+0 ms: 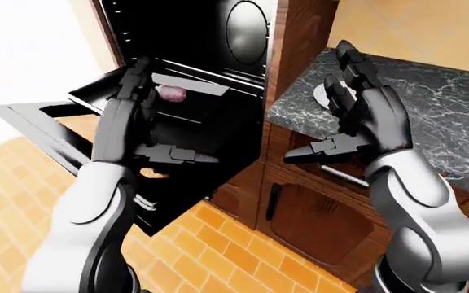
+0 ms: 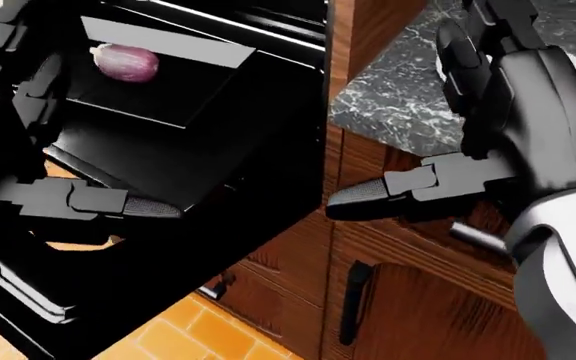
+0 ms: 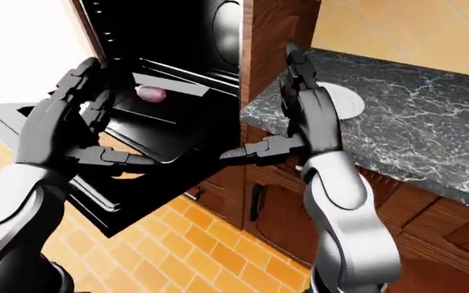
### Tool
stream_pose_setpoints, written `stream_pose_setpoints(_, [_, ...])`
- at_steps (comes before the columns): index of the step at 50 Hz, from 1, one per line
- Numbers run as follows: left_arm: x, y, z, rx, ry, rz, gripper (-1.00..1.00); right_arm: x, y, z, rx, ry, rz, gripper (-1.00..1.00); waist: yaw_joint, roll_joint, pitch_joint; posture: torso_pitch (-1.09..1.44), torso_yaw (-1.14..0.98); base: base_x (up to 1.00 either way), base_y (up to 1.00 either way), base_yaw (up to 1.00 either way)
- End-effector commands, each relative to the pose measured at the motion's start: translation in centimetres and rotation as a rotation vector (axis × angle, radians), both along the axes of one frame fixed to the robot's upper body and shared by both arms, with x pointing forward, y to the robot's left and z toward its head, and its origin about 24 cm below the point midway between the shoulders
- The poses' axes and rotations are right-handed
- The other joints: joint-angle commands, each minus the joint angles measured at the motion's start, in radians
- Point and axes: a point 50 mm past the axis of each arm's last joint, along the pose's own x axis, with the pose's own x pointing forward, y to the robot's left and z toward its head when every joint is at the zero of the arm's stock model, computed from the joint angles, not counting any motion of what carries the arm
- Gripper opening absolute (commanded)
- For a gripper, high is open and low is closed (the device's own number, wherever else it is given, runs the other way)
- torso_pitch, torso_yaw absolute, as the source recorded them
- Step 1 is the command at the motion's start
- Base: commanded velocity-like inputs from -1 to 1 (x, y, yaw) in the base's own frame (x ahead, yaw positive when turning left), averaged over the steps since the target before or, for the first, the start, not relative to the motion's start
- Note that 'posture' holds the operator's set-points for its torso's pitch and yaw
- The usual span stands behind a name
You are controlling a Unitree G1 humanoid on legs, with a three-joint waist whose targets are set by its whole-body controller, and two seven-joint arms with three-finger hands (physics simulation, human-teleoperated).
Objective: Pick the eggplant from the oven and place it on the plate on the counter.
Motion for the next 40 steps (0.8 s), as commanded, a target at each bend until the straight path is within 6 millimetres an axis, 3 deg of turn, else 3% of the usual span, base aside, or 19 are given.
stream_pose_setpoints(1, [-0.6,0.3,1.4,0.0,-0.096,0.024,1.0,-0.5,0.4,1.4,-0.006,-0.088,0.024,1.0,0.005,0.002,-0.02,0.0,0.0,0.0,0.0,1.0])
stream_pose_setpoints(8, [-0.7,0.4,1.4,-0.006,-0.098,0.027,1.0,-0.4,0.2,1.6,-0.024,-0.1,0.006,1.0,-0.002,0.084,-0.007,0.0,0.0,0.0,0.0,1.0])
stream_pose_setpoints(10, [-0.7,0.6,1.2,-0.015,-0.098,0.031,1.0,-0.3,0.2,1.6,-0.022,-0.101,0.006,1.0,-0.001,0.123,-0.01,0.0,0.0,0.0,0.0,1.0])
stream_pose_setpoints(11, [-0.7,0.6,1.1,-0.016,-0.094,0.03,1.0,-0.3,0.2,1.5,-0.024,-0.098,0.007,1.0,0.003,0.158,-0.023,0.0,0.0,0.0,0.0,1.0])
stream_pose_setpoints(12, [-0.7,0.5,1.1,-0.015,-0.094,0.027,1.0,-0.3,0.2,1.4,-0.026,-0.097,0.008,1.0,0.01,0.139,-0.017,0.0,0.0,0.0,0.0,1.0])
stream_pose_setpoints(13, [-0.8,0.5,1.1,-0.015,-0.094,0.026,1.0,-0.3,0.2,1.4,-0.027,-0.098,0.009,1.0,0.006,0.144,-0.012,0.0,0.0,0.0,0.0,1.0])
stream_pose_setpoints(17, [-0.6,0.5,0.8,-0.016,-0.089,0.027,1.0,-0.2,0.1,1.0,-0.029,-0.09,0.008,1.0,0.031,0.095,-0.018,0.0,0.0,0.0,0.0,1.0])
stream_pose_setpoints(22, [-0.4,0.5,0.3,-0.021,-0.082,0.026,1.0,0.1,0.0,0.6,-0.036,-0.079,0.002,1.0,0.012,0.033,0.006,0.0,0.0,0.0,0.0,1.0])
stream_pose_setpoints(24, [-0.4,0.5,0.3,-0.023,-0.083,0.026,1.0,0.0,0.0,0.7,-0.036,-0.08,0.003,1.0,0.009,-0.023,-0.006,0.0,0.0,0.0,0.0,1.0])
stream_pose_setpoints(25, [-0.5,0.4,0.4,-0.022,-0.084,0.026,1.0,0.1,0.0,0.7,-0.038,-0.079,0.001,1.0,0.008,-0.034,-0.026,0.0,0.0,0.0,0.0,1.0])
stream_pose_setpoints(26, [-0.5,0.4,0.5,-0.022,-0.085,0.025,1.0,0.0,0.0,0.8,-0.037,-0.08,0.002,1.0,-0.001,-0.015,-0.002,0.0,0.0,0.0,0.0,1.0])
stream_pose_setpoints(27, [-0.5,0.3,0.5,-0.019,-0.084,0.022,1.0,0.0,-0.1,0.8,-0.036,-0.081,0.002,1.0,0.006,-0.02,0.003,0.0,0.0,0.0,0.0,1.0])
stream_pose_setpoints(30, [-0.5,0.2,0.5,-0.019,-0.085,0.02,1.0,0.0,0.0,1.1,-0.032,-0.084,0.006,1.0,0.009,0.0,-0.012,0.0,0.0,0.0,0.0,1.0])
stream_pose_setpoints(34, [-0.4,0.3,0.6,-0.019,-0.086,0.021,1.0,0.0,0.1,1.2,-0.028,-0.086,0.007,1.0,0.003,0.045,-0.003,0.0,0.0,0.0,0.0,1.0])
stream_pose_setpoints(38, [-0.3,0.4,0.7,-0.017,-0.087,0.022,1.0,-0.1,0.1,1.5,-0.023,-0.083,0.015,1.0,-0.004,0.106,-0.006,0.0,0.0,0.0,0.0,1.0])
stream_pose_setpoints(39, [-0.3,0.3,0.9,-0.017,-0.089,0.022,1.0,-0.2,0.1,1.6,-0.024,-0.084,0.017,1.0,-0.004,0.13,-0.012,0.0,0.0,0.0,0.0,1.0])
stream_pose_setpoints(40, [-0.3,0.4,1.0,-0.018,-0.091,0.024,1.0,-0.1,0.1,1.7,-0.021,-0.086,0.016,1.0,0.001,0.171,-0.029,0.0,0.0,0.0,0.0,1.0])
